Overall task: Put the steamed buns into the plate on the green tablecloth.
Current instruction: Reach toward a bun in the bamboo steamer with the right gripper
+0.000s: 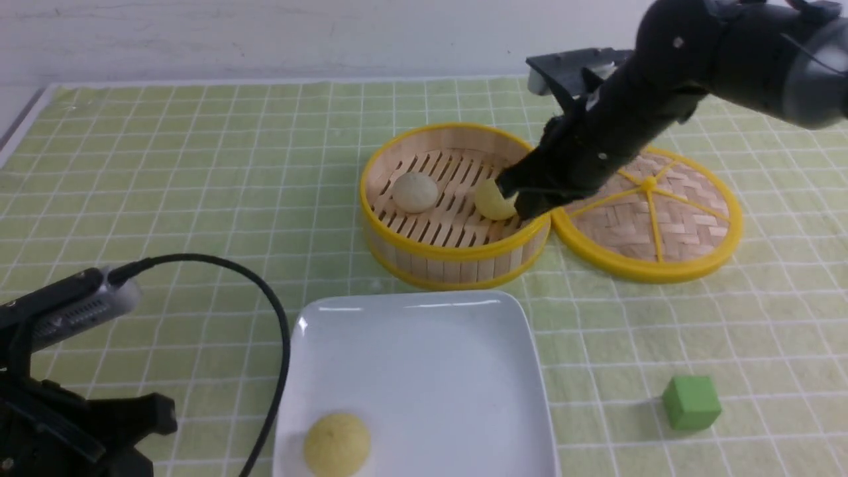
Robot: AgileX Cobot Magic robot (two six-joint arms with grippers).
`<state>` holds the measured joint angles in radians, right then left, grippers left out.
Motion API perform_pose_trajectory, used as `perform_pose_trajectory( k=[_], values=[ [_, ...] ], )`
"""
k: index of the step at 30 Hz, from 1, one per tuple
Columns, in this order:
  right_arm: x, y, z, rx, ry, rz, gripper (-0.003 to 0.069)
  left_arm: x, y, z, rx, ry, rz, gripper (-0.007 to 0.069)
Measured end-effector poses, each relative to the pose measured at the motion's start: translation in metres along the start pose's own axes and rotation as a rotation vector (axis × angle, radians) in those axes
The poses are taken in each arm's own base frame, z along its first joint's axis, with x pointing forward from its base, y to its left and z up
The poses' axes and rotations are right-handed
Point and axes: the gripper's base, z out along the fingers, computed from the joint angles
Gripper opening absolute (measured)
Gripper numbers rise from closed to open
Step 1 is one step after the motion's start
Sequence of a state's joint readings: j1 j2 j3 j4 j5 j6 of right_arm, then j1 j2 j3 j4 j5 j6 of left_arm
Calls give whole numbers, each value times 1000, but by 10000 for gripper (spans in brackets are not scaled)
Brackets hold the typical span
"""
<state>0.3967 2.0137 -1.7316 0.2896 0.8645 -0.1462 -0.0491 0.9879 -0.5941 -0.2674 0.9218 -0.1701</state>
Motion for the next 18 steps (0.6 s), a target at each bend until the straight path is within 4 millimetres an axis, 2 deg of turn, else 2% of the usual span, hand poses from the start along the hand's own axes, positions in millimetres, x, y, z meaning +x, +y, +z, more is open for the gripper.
perform_pose_trajectory(
  k=[4,5,6,9,11,13,16,17,18],
  values=[
    [-13,-7,21,33,-38,0,253,2,0,0,-2,21,28,59],
    [-13,-8,23,36,-37,-1,261,2,0,0,-2,21,28,61],
    [-16,-12,34,52,-65,-7,327,3,0,0,-4,32,53,71],
    [-16,-18,51,73,-86,-16,380,3,0,0,-4,38,71,87],
    [-14,-21,62,79,-92,-14,386,3,0,0,-4,38,74,90],
    [-13,-23,69,81,-92,-10,358,3,0,0,-4,38,75,92],
    [-12,-23,73,70,-87,6,216,3,0,0,-4,38,77,98],
    [-12,-23,73,68,-86,8,189,3,0,0,-4,38,77,99],
    [-13,-20,68,58,-87,18,78,3,0,0,-4,38,77,103]
  ],
)
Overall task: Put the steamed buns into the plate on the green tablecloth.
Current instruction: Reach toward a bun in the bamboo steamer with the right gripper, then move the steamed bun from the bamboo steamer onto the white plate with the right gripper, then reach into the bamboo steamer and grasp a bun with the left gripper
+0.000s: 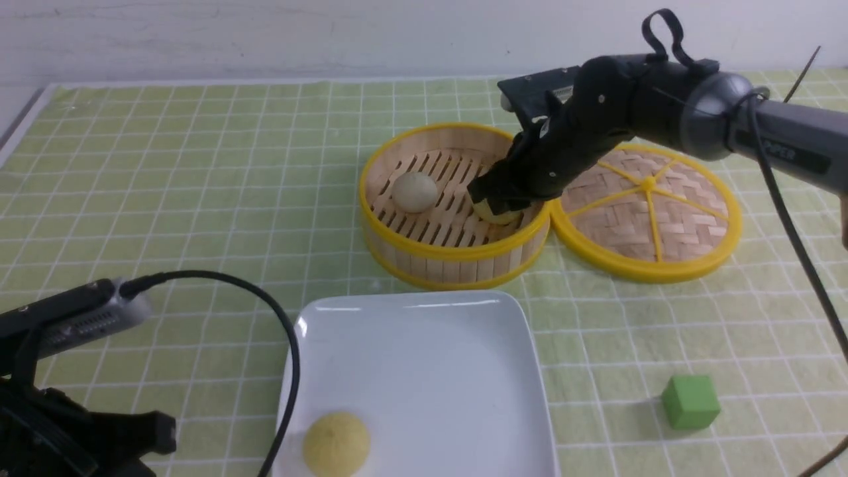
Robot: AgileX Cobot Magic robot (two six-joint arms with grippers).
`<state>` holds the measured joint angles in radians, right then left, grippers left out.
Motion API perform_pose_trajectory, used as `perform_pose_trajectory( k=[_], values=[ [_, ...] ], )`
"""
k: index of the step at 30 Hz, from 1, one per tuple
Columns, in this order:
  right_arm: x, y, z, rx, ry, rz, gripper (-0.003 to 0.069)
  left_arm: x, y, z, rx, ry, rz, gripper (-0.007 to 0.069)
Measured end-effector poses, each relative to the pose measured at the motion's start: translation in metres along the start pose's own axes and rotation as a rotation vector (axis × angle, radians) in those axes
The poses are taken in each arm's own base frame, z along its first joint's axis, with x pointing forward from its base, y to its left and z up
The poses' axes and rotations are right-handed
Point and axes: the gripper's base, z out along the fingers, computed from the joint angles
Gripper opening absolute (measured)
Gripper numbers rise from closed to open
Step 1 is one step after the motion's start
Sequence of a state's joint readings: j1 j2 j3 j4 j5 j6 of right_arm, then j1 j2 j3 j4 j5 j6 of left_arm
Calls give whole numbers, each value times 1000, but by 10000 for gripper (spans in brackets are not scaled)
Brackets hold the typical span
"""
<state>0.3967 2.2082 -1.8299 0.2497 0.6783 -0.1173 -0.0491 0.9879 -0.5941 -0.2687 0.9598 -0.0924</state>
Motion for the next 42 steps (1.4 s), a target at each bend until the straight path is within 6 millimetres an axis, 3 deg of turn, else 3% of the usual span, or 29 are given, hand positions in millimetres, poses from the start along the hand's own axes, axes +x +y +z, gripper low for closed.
perform_pose_trajectory(
  k=[2,6,7,8,9,12,14,16,17,18,21,24,28,31,33,34,35,36,38,42],
  values=[
    [-4,4,-16,-18,7,6,15,0,0,0,0,0,1,108],
    [-10,16,-62,-47,32,-7,12,0,0,0,0,0,1,110],
    [-12,19,-78,-54,36,-14,12,0,0,0,0,0,1,112],
    [-12,26,-106,-68,50,-31,12,0,0,0,0,-1,-3,117],
    [-11,34,-129,-79,50,-47,12,0,0,0,0,-1,-8,119],
    [11,56,-155,-129,123,-76,12,0,0,0,0,-1,-18,125],
    [32,73,-151,-166,185,-92,13,0,0,0,0,-1,-18,127],
    [62,89,-129,-187,262,-107,14,0,0,0,0,-1,-20,129],
    [67,90,-123,-186,273,-105,14,0,0,0,0,-1,-20,129],
    [91,98,-100,-182,301,-116,15,0,0,0,0,-1,-28,132],
    [120,103,-68,-159,292,-117,35,0,0,0,0,-4,-35,140],
    [132,102,-49,-140,282,-110,101,-1,0,0,2,-16,-36,144],
    [130,101,-52,-137,298,-75,300,-3,0,-1,4,-31,-37,150],
    [112,98,-75,-145,312,-79,416,-3,0,-1,2,-33,-36,158],
    [97,96,-98,-147,297,-91,435,-4,0,-1,0,-37,-33,160],
    [84,93,-121,-139,270,-100,427,-4,0,-1,-2,-44,-32,160],
    [81,93,-126,-139,268,-100,421,-4,0,-1,-2,-46,-30,160],
    [69,88,-152,-121,235,-108,386,-6,0,-1,-3,-60,-29,160],
    [65,80,-190,-81,233,-118,272,-9,0,-1,1,-100,-28,160],
    [76,70,-241,-4,205,-126,58,-16,-1,-2,9,-173,-27,160]
  ],
)
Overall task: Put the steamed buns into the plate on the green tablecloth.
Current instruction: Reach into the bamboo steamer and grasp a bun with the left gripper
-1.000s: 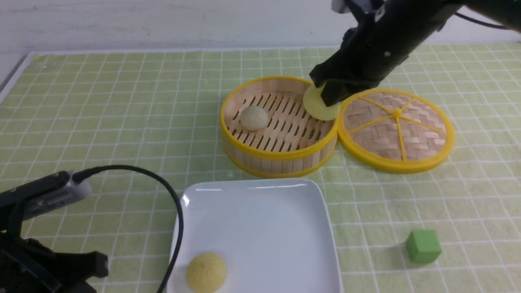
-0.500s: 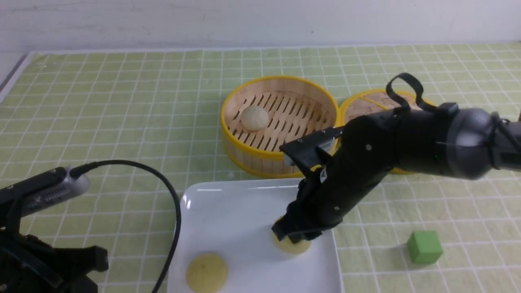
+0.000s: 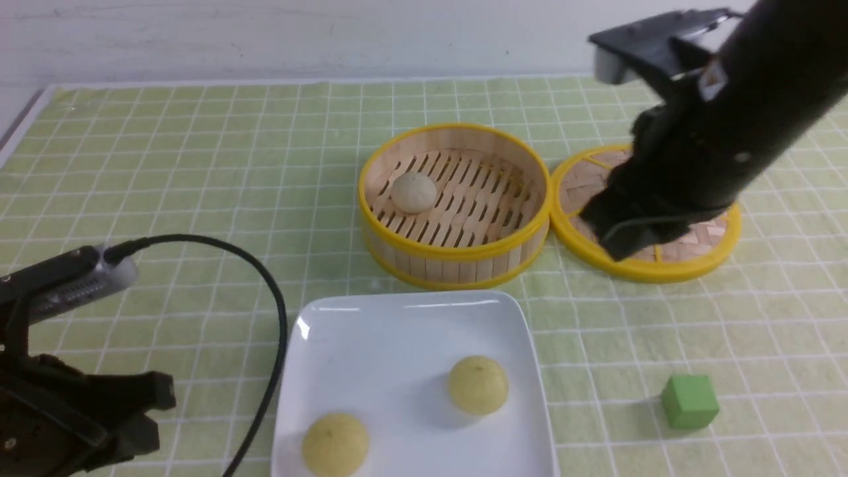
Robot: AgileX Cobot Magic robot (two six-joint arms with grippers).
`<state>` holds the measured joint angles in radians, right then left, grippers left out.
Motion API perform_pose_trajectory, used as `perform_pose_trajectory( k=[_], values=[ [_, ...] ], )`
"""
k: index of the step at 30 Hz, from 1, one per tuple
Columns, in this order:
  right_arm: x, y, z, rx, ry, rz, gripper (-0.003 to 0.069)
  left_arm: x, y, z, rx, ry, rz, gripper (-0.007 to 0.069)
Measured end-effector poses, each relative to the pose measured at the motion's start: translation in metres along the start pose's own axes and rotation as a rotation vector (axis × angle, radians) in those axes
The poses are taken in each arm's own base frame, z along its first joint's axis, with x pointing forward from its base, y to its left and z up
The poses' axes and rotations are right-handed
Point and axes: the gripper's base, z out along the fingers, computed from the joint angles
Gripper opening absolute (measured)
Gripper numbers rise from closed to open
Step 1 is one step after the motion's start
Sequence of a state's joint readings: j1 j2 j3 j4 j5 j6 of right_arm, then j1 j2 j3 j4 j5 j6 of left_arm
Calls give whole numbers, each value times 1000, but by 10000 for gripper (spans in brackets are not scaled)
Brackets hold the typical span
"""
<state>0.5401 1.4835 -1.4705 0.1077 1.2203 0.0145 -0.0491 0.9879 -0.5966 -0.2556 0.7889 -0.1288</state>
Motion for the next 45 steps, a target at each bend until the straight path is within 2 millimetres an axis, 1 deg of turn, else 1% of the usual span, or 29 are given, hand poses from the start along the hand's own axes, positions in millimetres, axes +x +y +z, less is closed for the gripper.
perform_pose_trajectory(
  k=[1,2,3,4,5,6,8,9,10,11,12,13,14,15,16,17,18,19,20,21,24,27,30,32,36,38,39,41,45],
  values=[
    [8,-1,-8,11,-12,7,15,-2,0,0,3,-26,3,158],
    [16,-1,-12,16,-10,14,-6,-4,-1,0,6,-40,6,153],
    [24,-2,-15,21,-10,16,-11,-6,-2,-1,9,-52,12,143],
    [38,-2,-21,22,-6,26,-15,-12,-5,-2,21,-59,19,118],
    [50,-3,-21,24,7,32,-15,-16,-8,-3,32,-61,27,104],
    [51,-3,-19,26,17,32,-15,-17,-9,-3,35,-61,31,93],
    [79,-6,-14,43,57,33,-15,-37,-29,-3,92,-51,87,23],
    [83,-7,-13,45,60,34,-15,-39,-31,-3,97,-49,92,23],
    [97,-10,-5,60,59,30,-15,-58,-54,1,144,-23,144,1],
    [102,-11,-2,66,55,28,-15,-64,-62,3,156,-15,159,2],
    [105,-12,0,69,53,27,-15,-66,-65,4,159,-12,166,2],
    [110,-13,5,74,51,26,-15,-83,-86,12,183,8,209,2],
    [113,-14,9,75,48,29,-15,-91,-97,18,193,17,228,2],
    [118,-15,15,76,61,30,-15,-104,-114,27,207,30,254,4],
    [118,-15,16,76,63,30,-15,-107,-116,29,209,32,258,6],
    [122,-15,20,77,71,31,-15,-121,-135,47,218,59,284,20],
    [123,-16,22,76,76,32,-15,-128,-142,48,226,50,293,26],
    [125,-16,24,77,82,32,-14,-142,-158,63,235,65,311,55],
    [125,-16,25,77,86,33,-14,-152,-168,73,240,76,322,81],
    [126,-16,25,77,85,33,-14,-161,-176,84,243,88,331,113],
    [125,-16,26,77,76,32,-13,-183,-192,113,239,121,354,230],
    [125,-16,26,77,73,36,-11,-198,-201,137,230,147,377,344],
    [125,-16,26,77,73,36,-11,-208,-207,154,227,170,392,426],
    [124,-16,26,76,68,36,-10,-212,-209,166,220,174,402,460],
    [121,-16,26,75,32,35,-8,-218,-209,181,204,132,411,475],
    [120,-16,26,74,17,34,-8,-219,-209,184,200,117,413,477],
    [118,-16,26,72,-5,34,-8,-220,-208,191,189,98,416,478],
    [115,-16,26,71,-34,33,-8,-221,-207,198,186,79,415,478],
    [112,-16,27,70,-65,32,-6,-221,-206,209,187,61,409,458]
  ],
)
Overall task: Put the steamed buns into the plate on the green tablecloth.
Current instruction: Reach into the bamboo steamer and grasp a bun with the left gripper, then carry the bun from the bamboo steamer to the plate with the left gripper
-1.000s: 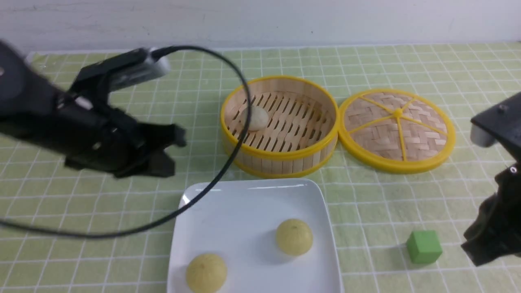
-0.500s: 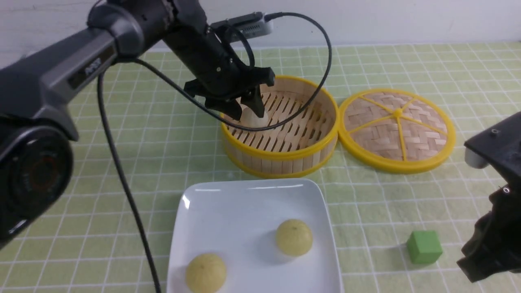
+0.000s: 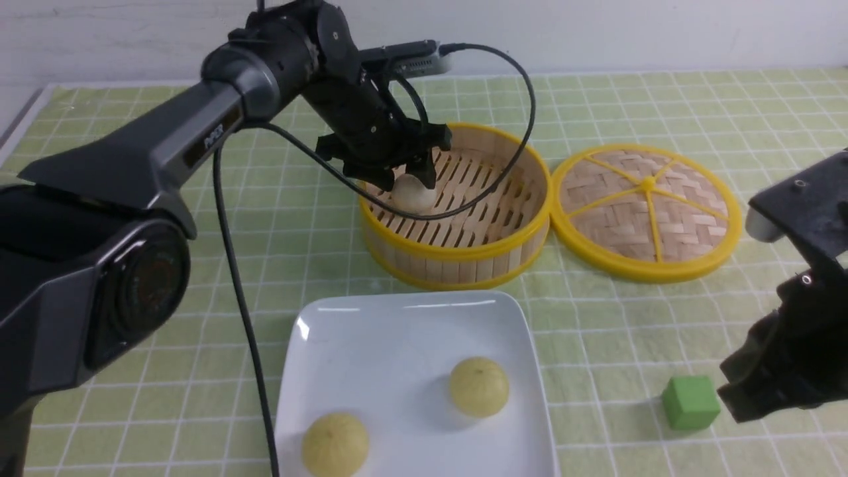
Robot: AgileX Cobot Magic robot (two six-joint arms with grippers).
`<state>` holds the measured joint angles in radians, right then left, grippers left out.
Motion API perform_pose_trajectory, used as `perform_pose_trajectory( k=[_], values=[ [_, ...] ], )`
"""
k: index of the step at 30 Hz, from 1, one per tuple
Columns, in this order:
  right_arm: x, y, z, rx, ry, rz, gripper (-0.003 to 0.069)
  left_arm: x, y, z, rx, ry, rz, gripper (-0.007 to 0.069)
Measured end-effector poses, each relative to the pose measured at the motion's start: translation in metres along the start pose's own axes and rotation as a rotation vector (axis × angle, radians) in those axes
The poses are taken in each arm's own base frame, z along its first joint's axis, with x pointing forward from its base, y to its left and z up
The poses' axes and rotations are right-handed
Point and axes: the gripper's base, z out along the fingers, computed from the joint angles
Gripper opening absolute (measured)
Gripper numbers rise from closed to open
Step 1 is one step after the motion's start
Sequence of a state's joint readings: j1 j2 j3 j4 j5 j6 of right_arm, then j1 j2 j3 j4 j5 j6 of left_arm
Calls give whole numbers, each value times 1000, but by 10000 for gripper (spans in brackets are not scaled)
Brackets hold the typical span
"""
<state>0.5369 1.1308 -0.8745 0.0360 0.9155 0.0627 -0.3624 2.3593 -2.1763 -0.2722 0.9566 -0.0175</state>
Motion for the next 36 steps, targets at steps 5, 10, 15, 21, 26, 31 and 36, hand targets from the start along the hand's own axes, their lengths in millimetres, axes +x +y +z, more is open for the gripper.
perform_pose_trajectory(
  k=[5,10,15,21,26,31,36],
  values=[
    [-1,0,0,-1,-9,0,-2,6,4,15,-5,34,-7,281],
    [-1,1,0,-8,-8,6,1,1,-1,-1,0,43,4,40],
    [-1,2,0,-19,-7,16,3,-9,-18,-76,-26,38,69,29],
    [-1,2,0,-21,-7,18,4,-10,-30,-201,-180,-151,154,29],
    [-1,2,0,-21,-7,18,9,38,-25,-226,-215,-58,100,29],
    [-1,2,0,-21,-11,18,17,126,-8,-162,-117,262,-28,31],
    [-1,2,0,-21,-17,18,24,158,1,-115,-46,257,-80,52]
  ],
)
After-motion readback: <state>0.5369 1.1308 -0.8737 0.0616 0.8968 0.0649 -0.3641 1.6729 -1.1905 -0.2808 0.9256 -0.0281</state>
